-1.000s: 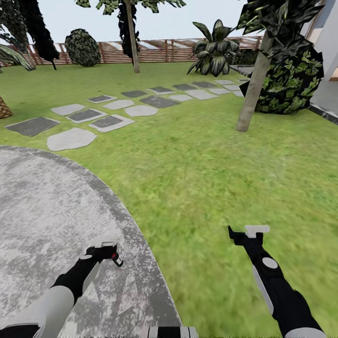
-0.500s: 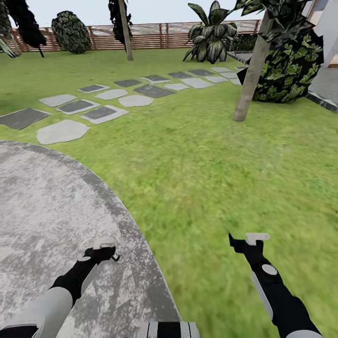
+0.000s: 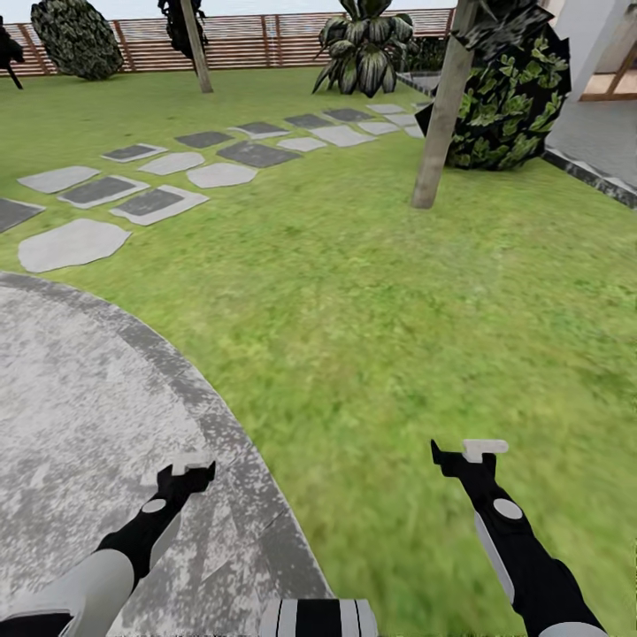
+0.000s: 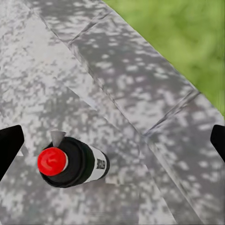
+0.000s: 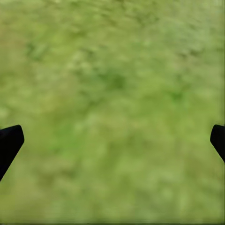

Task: In the garden, pick up the pesticide atomizer on the floor and spray pesticide onto both trees until each tree trunk is fully covered.

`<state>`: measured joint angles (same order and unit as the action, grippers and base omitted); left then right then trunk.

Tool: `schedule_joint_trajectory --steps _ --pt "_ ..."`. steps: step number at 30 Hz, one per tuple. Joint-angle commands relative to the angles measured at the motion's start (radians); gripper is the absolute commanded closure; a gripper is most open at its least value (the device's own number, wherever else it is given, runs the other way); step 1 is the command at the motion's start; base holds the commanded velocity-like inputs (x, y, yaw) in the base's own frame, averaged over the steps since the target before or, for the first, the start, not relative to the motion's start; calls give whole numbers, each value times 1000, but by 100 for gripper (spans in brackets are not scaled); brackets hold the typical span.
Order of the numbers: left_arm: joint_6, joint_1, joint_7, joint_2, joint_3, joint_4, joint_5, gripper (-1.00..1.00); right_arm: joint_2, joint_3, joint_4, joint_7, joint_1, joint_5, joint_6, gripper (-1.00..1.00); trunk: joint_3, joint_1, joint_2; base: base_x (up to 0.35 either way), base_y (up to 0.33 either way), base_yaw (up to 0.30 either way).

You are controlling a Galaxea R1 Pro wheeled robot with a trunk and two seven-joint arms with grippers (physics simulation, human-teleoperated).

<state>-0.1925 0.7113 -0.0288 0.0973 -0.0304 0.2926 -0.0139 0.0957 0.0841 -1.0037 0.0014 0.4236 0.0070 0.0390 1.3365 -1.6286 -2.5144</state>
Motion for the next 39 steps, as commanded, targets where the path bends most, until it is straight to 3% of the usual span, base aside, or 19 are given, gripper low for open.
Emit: schedule_joint_trajectory --steps 1,4,26,34,39 --pt "-6 0 0 1 -2 -1 -2 -100 0 0 -1 0 0 1 4 -100 5 0 -1 0 0 -33" --pt "-8 0 0 3 -3 -1 -3 -100 -1 0 0 0 0 1 4 -100 16 -2 -1 0 0 -15" --pt "-9 1 0 5 -6 0 -3 -100 -4 0 2 -2 0 1 4 -100 32 -2 -1 0 0 104" --pt "-9 0 0 5 -6 0 -3 -100 -4 0 2 -3 0 1 4 -100 70 -5 -3 0 0 182" --pt "-10 0 0 3 -3 0 -3 -100 -4 0 2 -3 1 1 4 -100 71 -5 -3 0 0 47"
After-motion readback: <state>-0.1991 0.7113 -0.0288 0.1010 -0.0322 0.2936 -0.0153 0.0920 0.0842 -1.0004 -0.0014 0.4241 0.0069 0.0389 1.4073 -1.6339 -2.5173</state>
